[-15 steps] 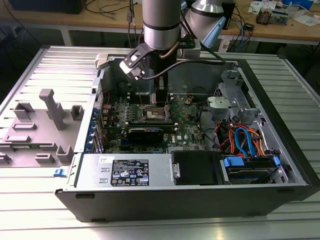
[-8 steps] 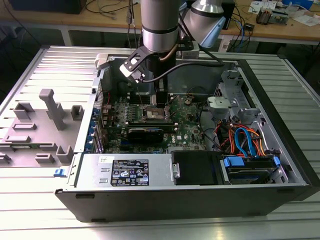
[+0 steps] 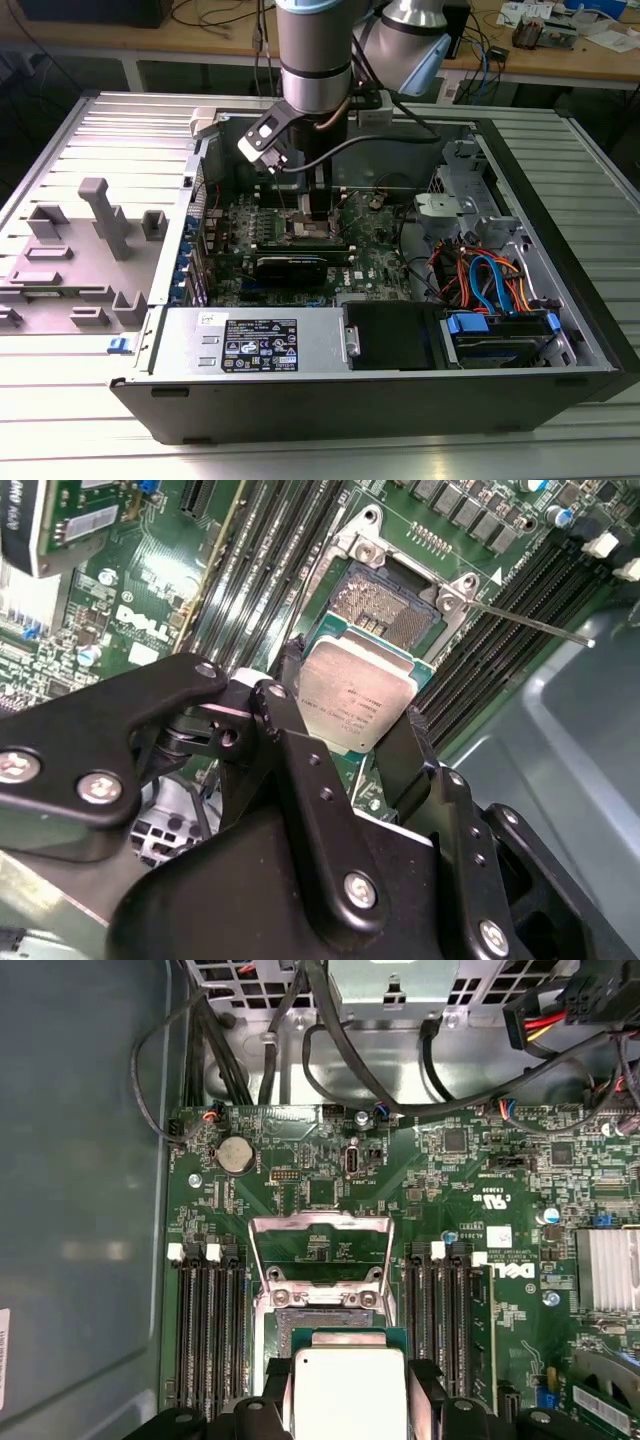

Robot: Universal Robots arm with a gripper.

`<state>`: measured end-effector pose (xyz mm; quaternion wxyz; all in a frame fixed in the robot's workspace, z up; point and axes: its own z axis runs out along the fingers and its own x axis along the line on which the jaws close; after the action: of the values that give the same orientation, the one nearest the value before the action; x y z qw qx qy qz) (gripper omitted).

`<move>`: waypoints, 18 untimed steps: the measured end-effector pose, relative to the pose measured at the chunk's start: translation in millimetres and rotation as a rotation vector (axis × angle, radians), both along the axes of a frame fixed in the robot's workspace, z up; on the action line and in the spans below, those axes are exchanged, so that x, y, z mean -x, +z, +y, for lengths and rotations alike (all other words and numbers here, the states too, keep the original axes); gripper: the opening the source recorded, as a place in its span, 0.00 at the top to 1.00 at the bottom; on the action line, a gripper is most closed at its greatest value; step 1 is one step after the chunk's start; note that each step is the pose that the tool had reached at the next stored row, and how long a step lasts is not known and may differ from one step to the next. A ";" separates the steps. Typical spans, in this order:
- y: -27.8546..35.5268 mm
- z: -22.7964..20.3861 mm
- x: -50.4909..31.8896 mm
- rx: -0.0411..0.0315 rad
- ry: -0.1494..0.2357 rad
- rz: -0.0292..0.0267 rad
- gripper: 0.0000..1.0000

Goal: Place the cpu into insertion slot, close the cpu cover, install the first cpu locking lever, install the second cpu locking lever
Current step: 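Place the cpu into insertion slot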

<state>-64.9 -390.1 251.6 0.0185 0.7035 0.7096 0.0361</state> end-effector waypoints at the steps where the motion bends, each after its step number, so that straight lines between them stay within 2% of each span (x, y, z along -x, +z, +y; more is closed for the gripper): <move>1: -1.1 0.3 0.1 -0.0002 0.000 0.0000 0.46; 3: -4.3 0.9 0.5 -0.0007 0.000 0.0000 0.46; 9: -19.3 5.9 0.9 -0.0009 0.000 -0.0002 0.46; 15: -31.2 7.7 2.4 -0.0011 0.008 -0.0003 0.46; 18: -34.6 9.0 3.5 -0.0011 0.018 -0.0003 0.46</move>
<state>-68.3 -381.1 217.0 0.0179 0.6970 0.7159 0.0368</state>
